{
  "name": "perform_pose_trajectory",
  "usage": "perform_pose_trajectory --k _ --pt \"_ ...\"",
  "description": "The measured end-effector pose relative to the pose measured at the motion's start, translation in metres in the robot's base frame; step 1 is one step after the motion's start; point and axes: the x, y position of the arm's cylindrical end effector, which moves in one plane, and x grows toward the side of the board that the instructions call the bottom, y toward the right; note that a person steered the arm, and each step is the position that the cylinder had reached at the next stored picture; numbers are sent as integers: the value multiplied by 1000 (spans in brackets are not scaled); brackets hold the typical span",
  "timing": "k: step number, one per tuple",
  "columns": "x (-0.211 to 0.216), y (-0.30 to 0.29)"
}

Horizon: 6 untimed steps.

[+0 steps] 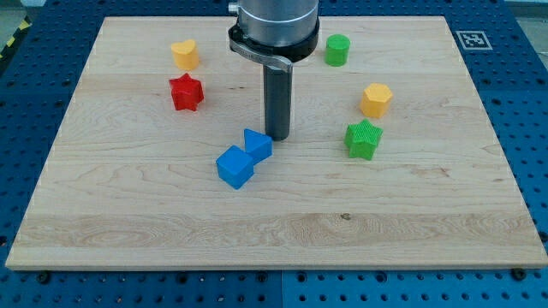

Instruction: Push the blue triangle into the blue cube

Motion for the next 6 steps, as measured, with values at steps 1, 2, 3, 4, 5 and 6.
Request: perform_pose_trajectory --k 1,2,3,4,5,6 --pt "0 -18" --pt "8 -43" --pt "15 -52" --pt "19 -49" --pt "20 -38" --pt "21 -33"
